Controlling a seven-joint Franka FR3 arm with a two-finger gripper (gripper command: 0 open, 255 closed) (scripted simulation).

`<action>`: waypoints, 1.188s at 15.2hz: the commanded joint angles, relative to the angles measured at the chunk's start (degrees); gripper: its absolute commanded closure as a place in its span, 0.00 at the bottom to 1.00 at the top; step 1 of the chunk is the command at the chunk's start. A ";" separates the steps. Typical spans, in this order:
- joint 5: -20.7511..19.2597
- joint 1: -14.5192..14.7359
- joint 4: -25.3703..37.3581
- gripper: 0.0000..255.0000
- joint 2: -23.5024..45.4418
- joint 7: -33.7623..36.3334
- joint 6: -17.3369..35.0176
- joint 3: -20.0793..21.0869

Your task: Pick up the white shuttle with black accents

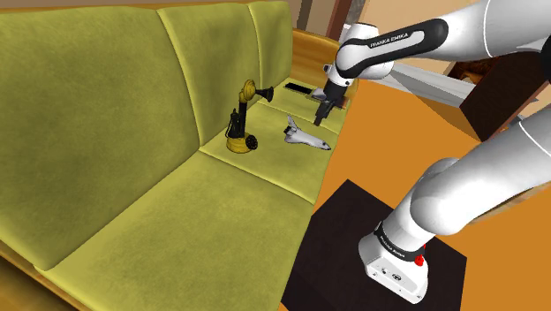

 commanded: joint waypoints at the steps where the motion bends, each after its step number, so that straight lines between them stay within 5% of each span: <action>1: 1.39 0.35 1.52 0.00 4.75 -4.01 3.25 -1.80; 11: 15.17 -1.39 14.31 0.00 28.60 -24.87 12.25 -4.32; 18: 18.68 -2.45 13.63 0.00 32.79 -27.62 16.60 -2.80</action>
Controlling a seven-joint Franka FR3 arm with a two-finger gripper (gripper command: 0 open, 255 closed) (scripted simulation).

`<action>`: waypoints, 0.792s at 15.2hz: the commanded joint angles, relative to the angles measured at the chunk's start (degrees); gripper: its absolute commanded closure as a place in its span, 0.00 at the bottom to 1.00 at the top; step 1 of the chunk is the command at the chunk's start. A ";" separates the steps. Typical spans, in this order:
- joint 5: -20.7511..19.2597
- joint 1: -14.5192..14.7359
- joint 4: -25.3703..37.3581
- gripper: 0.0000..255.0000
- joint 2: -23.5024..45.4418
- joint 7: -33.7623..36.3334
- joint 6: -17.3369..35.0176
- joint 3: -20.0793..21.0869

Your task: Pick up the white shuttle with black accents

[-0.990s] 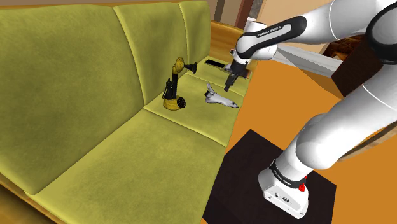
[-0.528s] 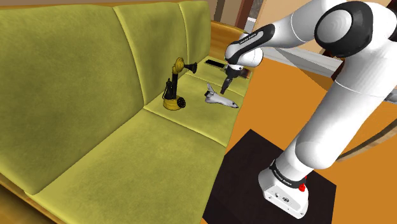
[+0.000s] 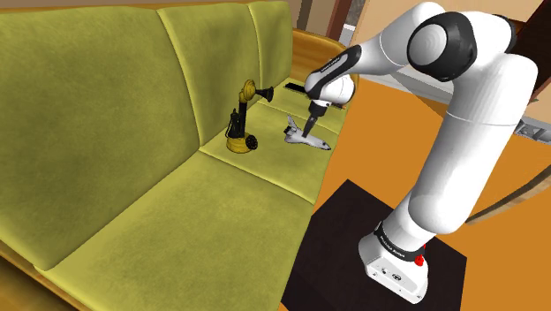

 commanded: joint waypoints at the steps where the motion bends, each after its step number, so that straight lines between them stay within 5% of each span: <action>1: 0.95 -0.29 0.03 0.00 1.15 -0.74 1.01 0.41; 3: 0.95 -0.30 0.03 0.00 1.15 -0.74 1.01 0.41; 4: 0.95 -0.29 -0.07 1.00 1.10 -0.76 1.07 0.41; 12: 0.97 -0.29 -0.08 1.00 1.12 -0.77 1.10 0.42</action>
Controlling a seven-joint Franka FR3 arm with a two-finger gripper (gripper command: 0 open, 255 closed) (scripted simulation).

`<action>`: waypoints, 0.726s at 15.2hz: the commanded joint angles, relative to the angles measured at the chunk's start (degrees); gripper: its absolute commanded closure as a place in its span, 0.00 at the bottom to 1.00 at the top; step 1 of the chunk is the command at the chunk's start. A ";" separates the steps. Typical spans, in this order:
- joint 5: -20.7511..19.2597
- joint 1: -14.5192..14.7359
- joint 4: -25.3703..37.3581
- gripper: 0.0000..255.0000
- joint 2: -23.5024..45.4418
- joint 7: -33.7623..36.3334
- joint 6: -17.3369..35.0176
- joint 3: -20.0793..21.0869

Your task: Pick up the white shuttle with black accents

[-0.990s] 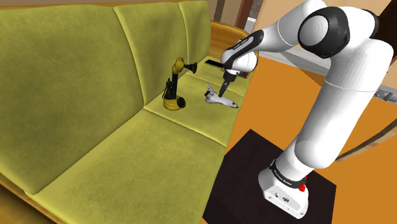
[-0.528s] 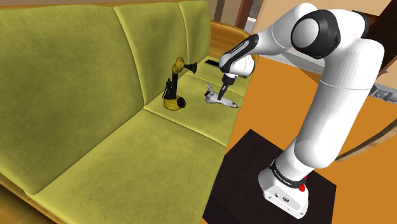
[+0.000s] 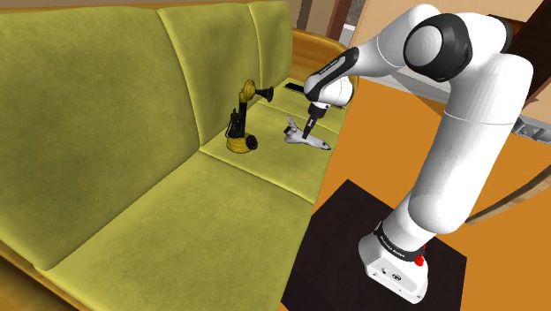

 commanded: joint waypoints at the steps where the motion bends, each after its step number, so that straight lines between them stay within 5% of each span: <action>1: -0.02 0.00 0.11 1.00 0.03 0.02 -0.09 0.00; 11: -4.99 1.28 1.20 1.00 -5.89 3.93 -6.33 -1.90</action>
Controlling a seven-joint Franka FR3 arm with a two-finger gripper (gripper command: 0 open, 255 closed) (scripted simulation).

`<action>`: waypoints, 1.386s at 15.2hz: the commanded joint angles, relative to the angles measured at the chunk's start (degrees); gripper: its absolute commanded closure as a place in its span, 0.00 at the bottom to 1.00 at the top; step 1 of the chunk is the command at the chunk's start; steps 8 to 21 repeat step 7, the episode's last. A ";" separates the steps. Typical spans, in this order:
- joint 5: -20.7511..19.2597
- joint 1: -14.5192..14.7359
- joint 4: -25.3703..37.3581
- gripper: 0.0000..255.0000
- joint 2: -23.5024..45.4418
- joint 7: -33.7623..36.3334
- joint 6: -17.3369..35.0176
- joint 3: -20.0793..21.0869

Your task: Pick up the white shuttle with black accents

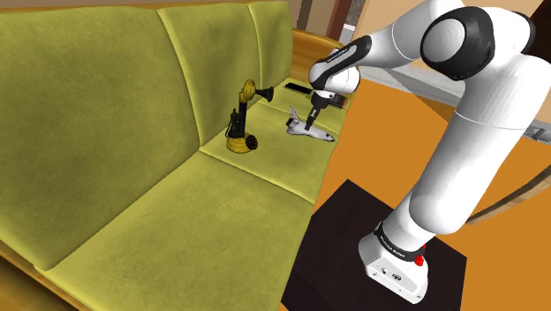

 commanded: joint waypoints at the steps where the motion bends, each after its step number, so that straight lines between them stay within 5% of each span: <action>1: -0.94 0.20 0.30 1.00 -1.15 0.75 -1.29 -0.27; 21: -2.68 0.48 1.21 1.00 -3.31 2.14 -4.05 -0.69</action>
